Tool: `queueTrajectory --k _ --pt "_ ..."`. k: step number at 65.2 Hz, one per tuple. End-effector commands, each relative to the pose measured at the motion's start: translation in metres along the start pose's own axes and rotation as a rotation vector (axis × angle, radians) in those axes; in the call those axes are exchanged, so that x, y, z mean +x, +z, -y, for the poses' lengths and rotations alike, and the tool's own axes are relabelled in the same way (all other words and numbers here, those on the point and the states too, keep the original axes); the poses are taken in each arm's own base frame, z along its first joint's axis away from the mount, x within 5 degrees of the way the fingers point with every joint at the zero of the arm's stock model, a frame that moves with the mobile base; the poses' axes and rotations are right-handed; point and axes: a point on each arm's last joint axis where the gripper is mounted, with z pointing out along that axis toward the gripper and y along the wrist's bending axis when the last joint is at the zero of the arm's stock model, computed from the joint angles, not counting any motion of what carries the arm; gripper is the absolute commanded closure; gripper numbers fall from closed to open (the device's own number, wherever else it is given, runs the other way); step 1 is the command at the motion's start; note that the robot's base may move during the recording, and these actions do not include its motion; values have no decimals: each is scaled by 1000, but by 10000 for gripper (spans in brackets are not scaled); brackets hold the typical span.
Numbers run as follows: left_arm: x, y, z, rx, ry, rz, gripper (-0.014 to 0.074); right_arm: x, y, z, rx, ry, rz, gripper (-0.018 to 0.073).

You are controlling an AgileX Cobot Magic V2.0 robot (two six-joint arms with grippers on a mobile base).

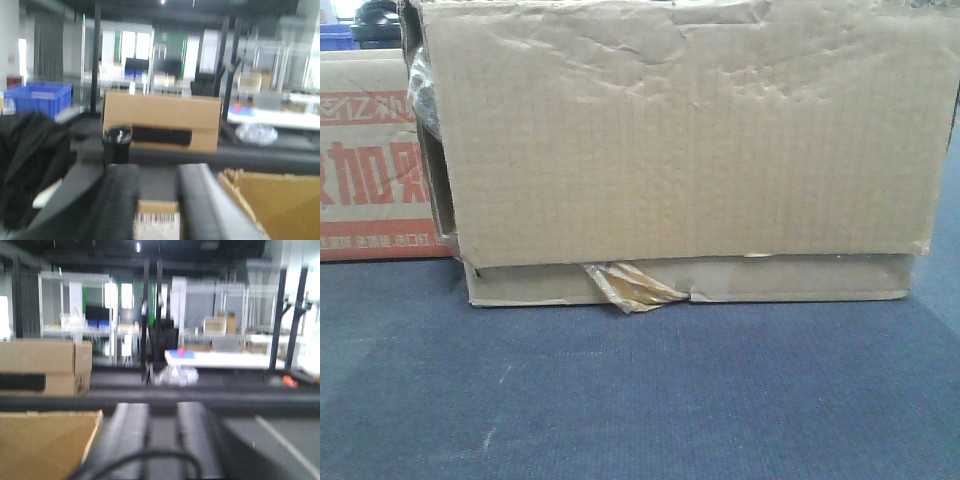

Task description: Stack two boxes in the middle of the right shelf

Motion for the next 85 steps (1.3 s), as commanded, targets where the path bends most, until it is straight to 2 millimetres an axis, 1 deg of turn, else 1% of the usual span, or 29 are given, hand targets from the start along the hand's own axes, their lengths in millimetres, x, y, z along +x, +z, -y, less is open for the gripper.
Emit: queueTrajectory --k 1,6,10,13,16,20,26,27,33,40,48,51,54,59,63,64,70,75,85 --pt "0 12 0 -5 1 -59 282 6 18 -1 -13 6 -72 228" --pt "3 19 0 -2 0 -88 176 14 32 -1 -24 9 -127 76" --pt "7 23 1 6 0 -124 82 17 38 -2 -30 10 -150 -15" --pt "10 27 2 14 -1 -163 16 21 44 -3 -34 9 -172 -10" --pt "12 32 3 20 0 -195 -18 23 47 -3 -36 9 -186 -10" --pt "15 40 3 20 6 -258 -4 25 50 -3 -36 9 -198 -10" --pt "13 53 4 13 10 -358 10 26 53 -3 -34 10 -199 -10" --pt "13 57 4 11 11 -381 12 25 53 -3 -34 10 -193 -10" --pt "2 75 5 0 17 -483 15 23 53 -2 -31 10 -170 -10" --pt "-10 110 5 -25 42 -624 15 22 54 -2 -27 -4 -155 -10" --pt "-10 155 4 -44 98 -823 15 22 54 -2 -26 -16 -155 -10" --pt "-7 170 2 -45 115 -892 15 22 54 -2 -26 -16 -157 -10" --pt "1 189 0 -31 122 -968 15 22 54 -2 -26 -16 -157 -10" --pt "8 211 -6 13 101 -1033 15 22 54 -2 -26 -16 -157 -10" --pt "18 231 -16 27 68 -1080 15 22 54 -2 -26 -16 -157 -10" --pt "18 235 -19 23 63 -1077 15 22 54 -2 -26 -16 -157 -10" --pt "27 256 -33 4 74 -1094 15 22 54 -2 -26 -16 -157 -10" --pt "38 270 -37 16 96 -1117 15 22 54 -2 -26 -16 -157 -10" --pt "70 294 -44 13 96 -1186 15 22 54 -2 -26 -16 -152 -10"
